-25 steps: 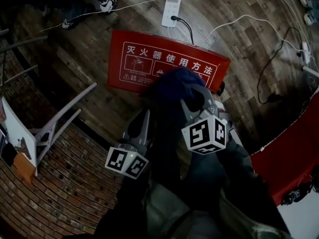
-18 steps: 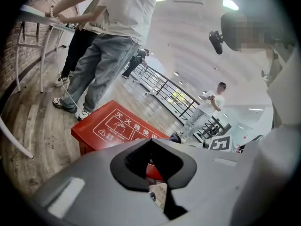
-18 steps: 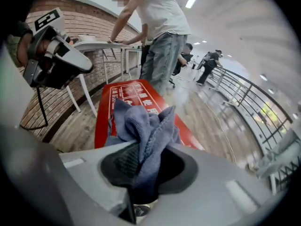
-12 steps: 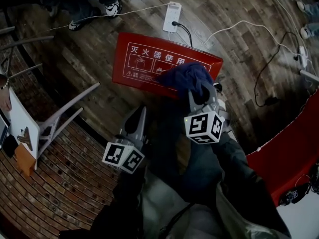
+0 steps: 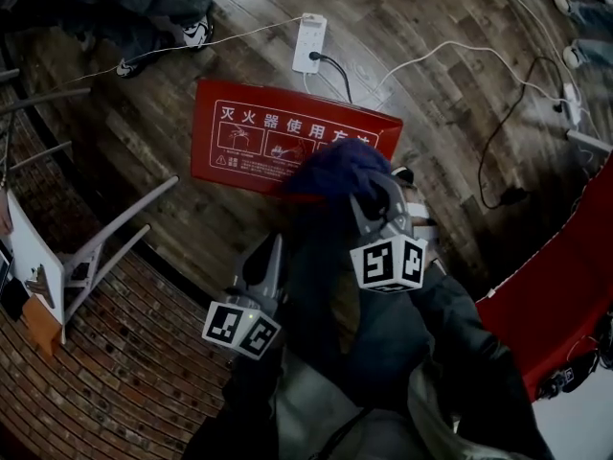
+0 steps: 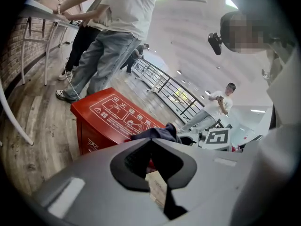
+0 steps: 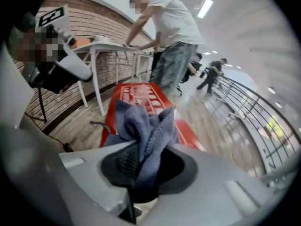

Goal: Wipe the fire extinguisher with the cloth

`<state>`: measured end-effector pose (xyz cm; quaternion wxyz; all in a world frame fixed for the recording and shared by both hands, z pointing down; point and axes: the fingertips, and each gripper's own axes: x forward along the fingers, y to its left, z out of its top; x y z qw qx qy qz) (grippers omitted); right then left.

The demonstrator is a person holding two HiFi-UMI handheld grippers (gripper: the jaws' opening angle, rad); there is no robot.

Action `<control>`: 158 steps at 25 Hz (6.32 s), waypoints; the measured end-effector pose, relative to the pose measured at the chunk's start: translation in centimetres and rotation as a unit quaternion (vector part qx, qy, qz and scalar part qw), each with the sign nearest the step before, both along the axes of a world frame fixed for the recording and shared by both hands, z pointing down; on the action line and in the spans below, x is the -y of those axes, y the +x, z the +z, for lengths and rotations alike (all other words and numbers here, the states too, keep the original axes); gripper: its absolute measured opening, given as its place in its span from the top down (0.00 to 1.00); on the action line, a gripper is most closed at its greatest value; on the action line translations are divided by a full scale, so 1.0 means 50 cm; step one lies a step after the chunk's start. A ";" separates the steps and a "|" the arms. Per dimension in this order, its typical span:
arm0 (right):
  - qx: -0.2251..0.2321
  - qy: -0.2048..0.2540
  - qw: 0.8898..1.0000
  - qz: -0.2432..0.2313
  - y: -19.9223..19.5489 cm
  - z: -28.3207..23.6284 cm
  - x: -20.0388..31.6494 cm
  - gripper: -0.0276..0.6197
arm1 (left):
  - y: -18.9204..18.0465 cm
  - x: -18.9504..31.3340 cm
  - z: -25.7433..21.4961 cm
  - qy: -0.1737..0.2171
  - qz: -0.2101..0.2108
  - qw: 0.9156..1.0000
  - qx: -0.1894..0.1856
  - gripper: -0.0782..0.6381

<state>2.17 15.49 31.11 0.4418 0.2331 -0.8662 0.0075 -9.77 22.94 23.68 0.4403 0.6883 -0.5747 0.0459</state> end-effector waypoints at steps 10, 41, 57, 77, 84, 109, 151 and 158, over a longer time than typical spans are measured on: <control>0.041 -0.028 0.999 0.007 0.165 0.041 -0.006 0.82 | 0.039 -0.026 0.033 -0.016 -0.012 1.000 0.001 0.88; 0.068 -0.031 0.990 -0.119 0.115 0.233 -0.036 0.82 | 0.173 -0.010 0.175 -0.063 0.002 0.998 -0.009 0.88; 0.125 -0.126 0.983 -0.051 0.099 0.210 -0.126 0.82 | 0.177 0.009 0.181 -0.055 0.006 0.998 -0.022 0.88; 0.188 -0.148 0.955 0.173 -0.139 0.190 -0.184 0.83 | -0.122 -0.098 0.145 -0.033 -0.046 0.998 -0.008 0.88; 0.207 -0.143 0.965 0.079 -0.051 0.057 -0.259 0.83 | -0.111 -0.085 0.102 -0.013 -0.051 0.998 -0.023 0.88; 0.158 -0.072 0.985 0.006 -0.164 -0.040 0.068 0.79 | -0.057 0.063 0.000 0.048 -0.027 0.998 -0.026 0.84; 0.251 -0.086 0.954 0.136 0.125 -0.620 -0.031 0.96 | 0.101 0.137 -0.529 0.143 0.080 0.986 0.013 0.89; 0.251 -0.073 0.955 0.138 0.133 -0.668 -0.021 0.96 | 0.076 0.133 -0.578 0.167 0.056 0.984 0.006 0.89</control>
